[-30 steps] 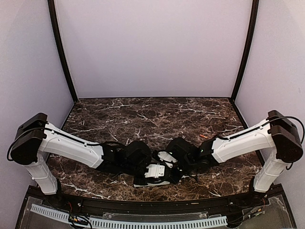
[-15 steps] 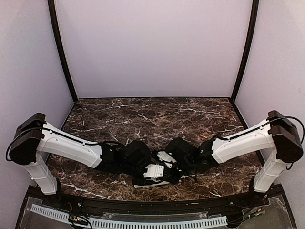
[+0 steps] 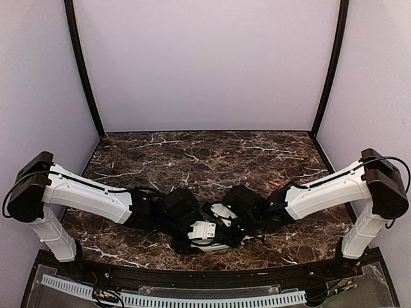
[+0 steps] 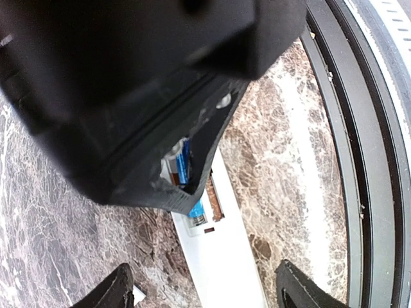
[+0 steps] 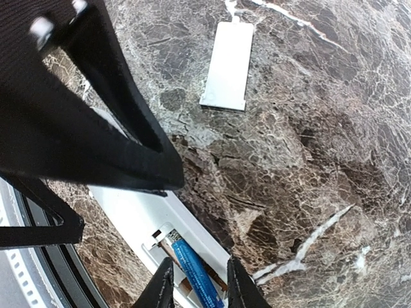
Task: Load the batteries into the remote control
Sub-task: Place the battery in the battery compartment, then load the battery into the battery compartment.
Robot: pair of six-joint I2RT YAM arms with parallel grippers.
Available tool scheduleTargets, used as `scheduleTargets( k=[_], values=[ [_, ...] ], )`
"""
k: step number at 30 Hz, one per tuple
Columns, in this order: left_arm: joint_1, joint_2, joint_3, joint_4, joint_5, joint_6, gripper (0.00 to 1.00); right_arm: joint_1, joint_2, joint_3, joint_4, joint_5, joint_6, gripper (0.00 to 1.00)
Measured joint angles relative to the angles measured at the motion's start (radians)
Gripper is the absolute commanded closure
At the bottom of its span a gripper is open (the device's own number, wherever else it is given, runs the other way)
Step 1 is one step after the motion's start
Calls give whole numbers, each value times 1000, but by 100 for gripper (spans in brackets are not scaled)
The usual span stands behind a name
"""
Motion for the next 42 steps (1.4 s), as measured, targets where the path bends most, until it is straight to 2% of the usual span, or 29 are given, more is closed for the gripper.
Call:
scheduleTargets(
  k=[8, 13, 17, 23, 27, 34, 42],
  values=[
    [0, -13, -2, -30, -3, -3, 23, 0, -4, 0, -3, -7, -15, 71],
    [0, -29, -6, -26, -15, -8, 21, 0, -55, 1, -48, 46, 13, 71],
    [4, -28, -42, -84, -66, -10, 21, -5, -164, 20, -123, 81, 156, 71],
    [13, -25, -71, -106, -91, -24, 21, -5, -283, 15, -141, 89, 438, 73],
    [13, -24, -72, -106, -89, -31, 26, -5, -249, -19, -155, 63, 560, 77],
    [13, -28, -82, -104, -77, -47, 48, -5, -179, -27, -167, 28, 659, 82],
    [13, -31, -90, -104, -50, -51, 54, -10, -129, -29, -151, -24, 698, 84]
  ],
)
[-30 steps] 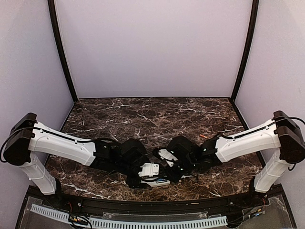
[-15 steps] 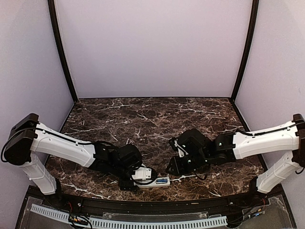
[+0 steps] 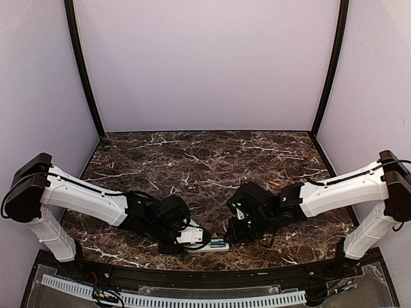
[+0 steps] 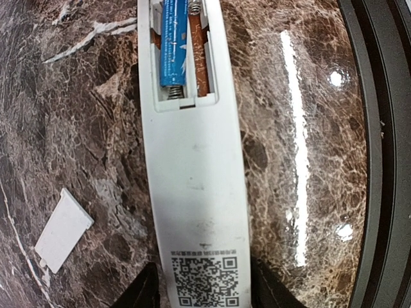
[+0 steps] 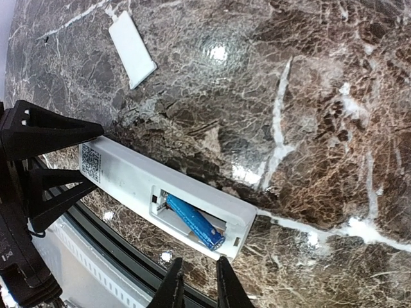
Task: Load the batteries into the remote control
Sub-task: Load the battery into the battery compartment.
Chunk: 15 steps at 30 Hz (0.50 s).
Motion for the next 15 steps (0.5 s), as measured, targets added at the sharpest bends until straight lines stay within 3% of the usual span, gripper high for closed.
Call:
scheduleTargets(
  k=[15],
  values=[
    [0, 0, -2, 0, 18, -2, 58, -1, 47, -8, 29, -43, 26, 90]
  ],
)
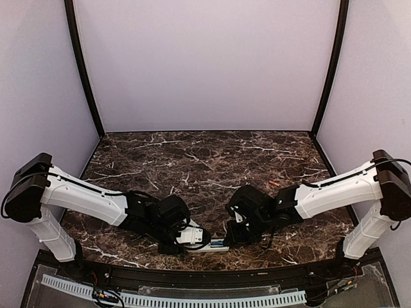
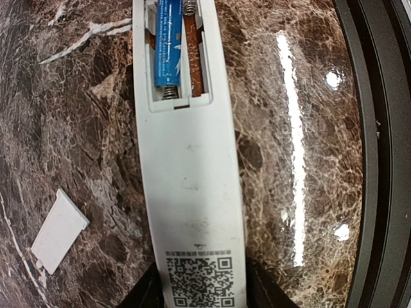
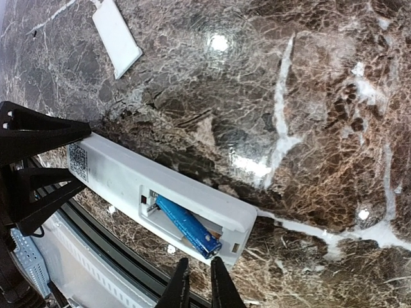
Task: Load the batteries into the remote control
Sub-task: Load the battery into the battery compartment.
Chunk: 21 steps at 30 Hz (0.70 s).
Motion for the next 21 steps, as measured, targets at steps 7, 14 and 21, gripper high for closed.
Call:
scheduleTargets(
  k=[7, 14, 21],
  values=[
    [0, 0, 0, -1, 8, 0, 58, 0, 13, -6, 15, -3, 4, 91],
    [0, 0, 0, -2, 14, -1, 59, -2, 32, -6, 31, -12, 7, 93],
    [1, 1, 0, -3, 15, -5, 60, -5, 38, -6, 43, -19, 23, 94]
  ],
)
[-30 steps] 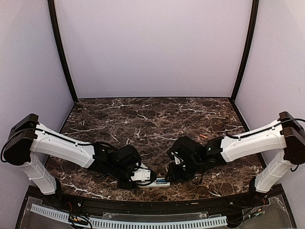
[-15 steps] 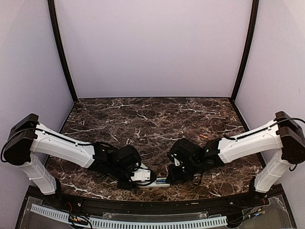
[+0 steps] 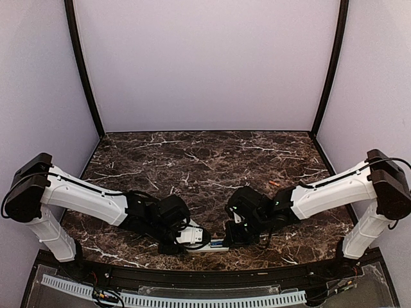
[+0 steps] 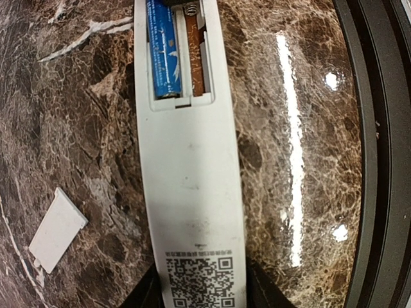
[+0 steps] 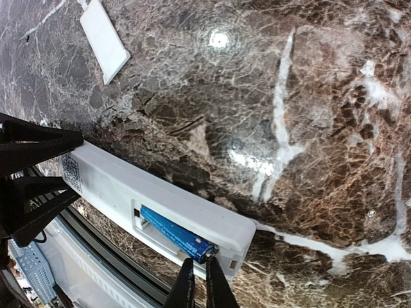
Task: Load the batteries into the remote control
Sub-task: Load the battery into the battery compartment.
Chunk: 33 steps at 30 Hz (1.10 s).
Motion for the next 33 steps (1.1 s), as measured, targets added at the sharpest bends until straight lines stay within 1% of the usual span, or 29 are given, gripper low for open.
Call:
scheduleTargets(
  k=[12, 19, 21, 26, 30, 33],
  values=[
    [1, 1, 0, 0, 2, -12, 61, -4, 8, -2, 9, -16, 2, 95],
    [2, 1, 0, -1, 5, -13, 59, -13, 18, 9, -2, -33, 1, 95],
    [2, 1, 0, -1, 6, -12, 57, -18, 19, 9, -1, -34, 1, 95],
    [2, 1, 0, 0, 23, -5, 47, -32, 31, 10, 0, -59, 1, 97],
    [2, -2, 0, 2, 53, -3, 43, -40, 42, 16, -6, -74, -2, 97],
    [2, -13, 0, 16, 75, -3, 37, -41, 47, 20, -10, -75, -3, 97]
  ],
)
